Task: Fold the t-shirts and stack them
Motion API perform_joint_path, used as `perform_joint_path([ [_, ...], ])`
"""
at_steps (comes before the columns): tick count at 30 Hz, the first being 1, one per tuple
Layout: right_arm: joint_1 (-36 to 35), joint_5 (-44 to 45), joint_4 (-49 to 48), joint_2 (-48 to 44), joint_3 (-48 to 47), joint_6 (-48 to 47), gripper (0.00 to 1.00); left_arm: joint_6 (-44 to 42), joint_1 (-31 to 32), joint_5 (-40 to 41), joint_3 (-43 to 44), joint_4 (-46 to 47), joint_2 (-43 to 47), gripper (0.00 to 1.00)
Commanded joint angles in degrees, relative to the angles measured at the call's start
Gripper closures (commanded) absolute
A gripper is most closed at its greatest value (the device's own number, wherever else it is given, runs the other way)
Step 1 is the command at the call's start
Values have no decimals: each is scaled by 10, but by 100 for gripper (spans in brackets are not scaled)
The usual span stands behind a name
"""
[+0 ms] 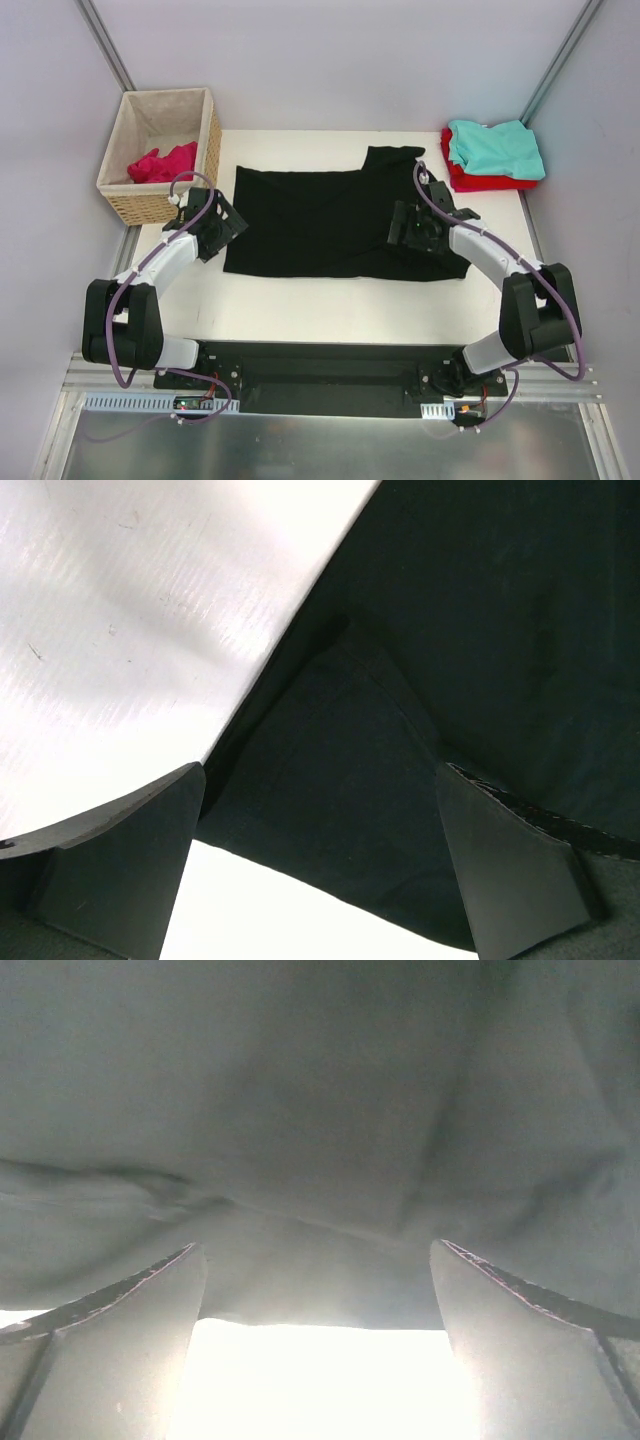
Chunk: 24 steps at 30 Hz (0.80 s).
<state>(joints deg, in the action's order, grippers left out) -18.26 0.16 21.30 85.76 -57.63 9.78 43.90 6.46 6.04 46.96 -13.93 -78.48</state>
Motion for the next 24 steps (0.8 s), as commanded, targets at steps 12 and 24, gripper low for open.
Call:
perform_joint_path([
  [12,6,4,-58,13,38,5,57,-6,10,-9,4,3,-12,1],
  [24,8,5,-93,39,68,13,58,-9,10,-3,2,2,-12,1],
])
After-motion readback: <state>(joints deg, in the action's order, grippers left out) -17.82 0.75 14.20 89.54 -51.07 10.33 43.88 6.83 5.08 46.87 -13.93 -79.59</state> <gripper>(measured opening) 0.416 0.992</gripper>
